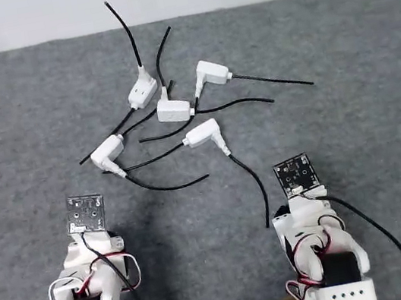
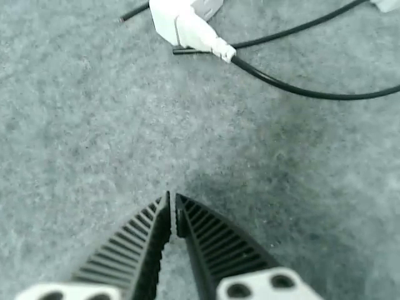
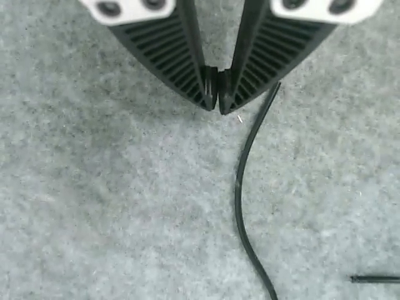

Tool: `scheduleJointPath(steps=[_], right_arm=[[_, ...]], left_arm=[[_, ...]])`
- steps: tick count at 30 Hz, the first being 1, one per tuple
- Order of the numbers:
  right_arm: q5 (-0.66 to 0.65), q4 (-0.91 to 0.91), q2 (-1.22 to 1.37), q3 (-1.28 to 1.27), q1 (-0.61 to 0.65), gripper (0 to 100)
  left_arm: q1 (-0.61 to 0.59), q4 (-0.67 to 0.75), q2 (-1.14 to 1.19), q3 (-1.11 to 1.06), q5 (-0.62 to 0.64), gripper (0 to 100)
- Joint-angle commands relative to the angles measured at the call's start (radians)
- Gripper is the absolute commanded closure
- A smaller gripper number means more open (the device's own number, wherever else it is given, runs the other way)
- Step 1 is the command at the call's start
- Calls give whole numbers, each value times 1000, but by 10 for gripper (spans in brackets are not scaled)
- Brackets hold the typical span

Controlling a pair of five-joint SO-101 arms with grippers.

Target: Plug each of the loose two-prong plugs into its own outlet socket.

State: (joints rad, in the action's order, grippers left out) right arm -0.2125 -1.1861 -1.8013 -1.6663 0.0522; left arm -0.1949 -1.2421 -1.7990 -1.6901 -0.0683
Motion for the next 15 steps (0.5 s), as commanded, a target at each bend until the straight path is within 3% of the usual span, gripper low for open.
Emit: scheduleJointPath(steps=[1,9,12,15], right_arm=[[8,-7,-13,-17,5,987],[31,-47,-13,-17,21,990],[221,-13,-13,-17,13,990],[483,-2,-12,-17,-35,991]], left_arm=[[5,-15,-14,7,15,988],[3,-15,-14,7,17,988],[5,-15,-14,7,23,988],[5,-14,-14,7,129,988]])
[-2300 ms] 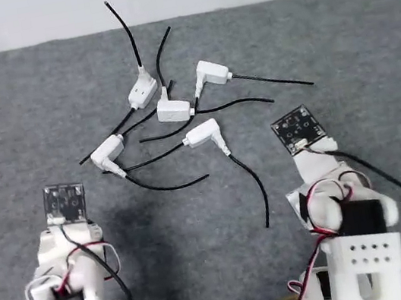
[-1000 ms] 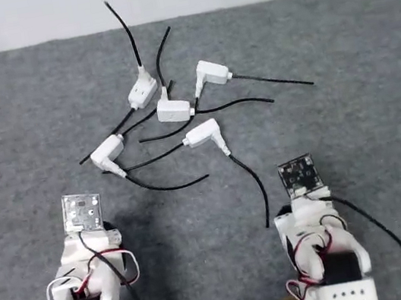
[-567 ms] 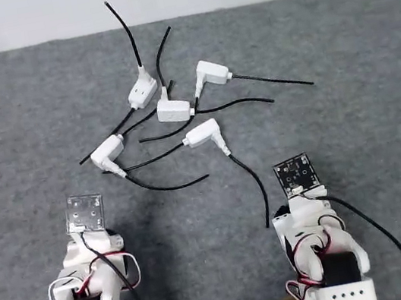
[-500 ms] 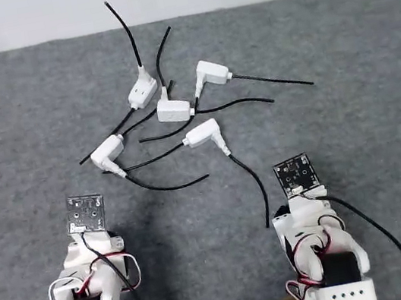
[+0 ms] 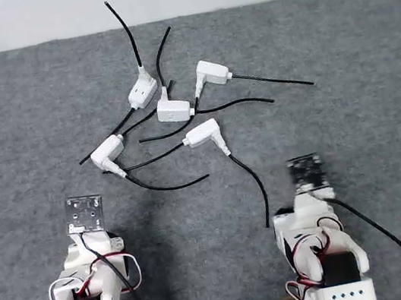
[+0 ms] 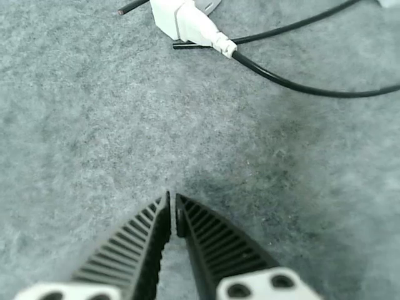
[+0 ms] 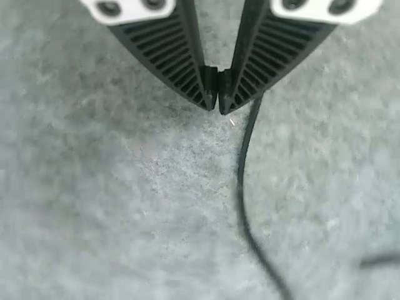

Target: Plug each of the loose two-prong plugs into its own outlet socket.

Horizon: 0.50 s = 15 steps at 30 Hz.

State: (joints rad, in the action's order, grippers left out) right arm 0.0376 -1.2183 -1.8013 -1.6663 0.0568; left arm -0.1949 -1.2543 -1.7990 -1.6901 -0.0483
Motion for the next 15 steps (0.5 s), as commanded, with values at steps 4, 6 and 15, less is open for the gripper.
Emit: scheduleJointPath(steps=[4,6,15], right_arm=[[212,16,-8,-17,-24,991],[199,-7,-10,-17,-4,991],[32,4,-12,-17,13,991]], left_arm=[[5,-2,-14,7,215,988],[5,-2,-14,7,215,988],[5,-5,-14,7,140,988]])
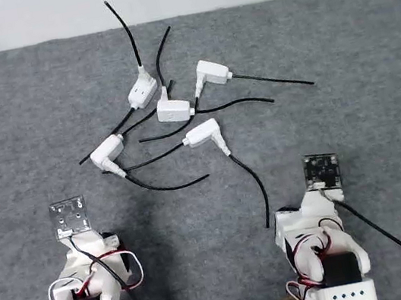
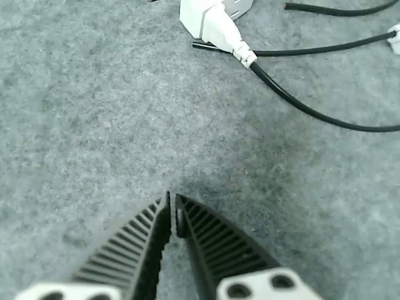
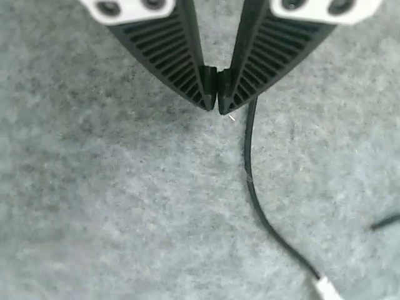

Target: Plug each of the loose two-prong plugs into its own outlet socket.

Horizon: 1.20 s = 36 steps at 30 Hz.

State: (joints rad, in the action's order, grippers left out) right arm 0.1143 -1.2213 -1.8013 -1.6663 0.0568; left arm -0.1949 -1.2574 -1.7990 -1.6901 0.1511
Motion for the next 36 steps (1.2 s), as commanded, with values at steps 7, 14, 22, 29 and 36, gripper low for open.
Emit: scheduleJointPath(steps=[7,14,22,29,36], right_arm=[[68,10,-12,-17,12,991],[38,1,-8,-17,5,988],[38,-87,-10,-17,8,989],[38,-87,-10,-17,8,989],[38,-87,-10,-17,8,989]], left_arm=[[5,0,-14,7,-60,988],[0,-2,-14,7,-66,988],[0,-2,-14,7,-66,988],[0,-2,-14,7,-66,988],[0,-2,-14,7,-66,988]])
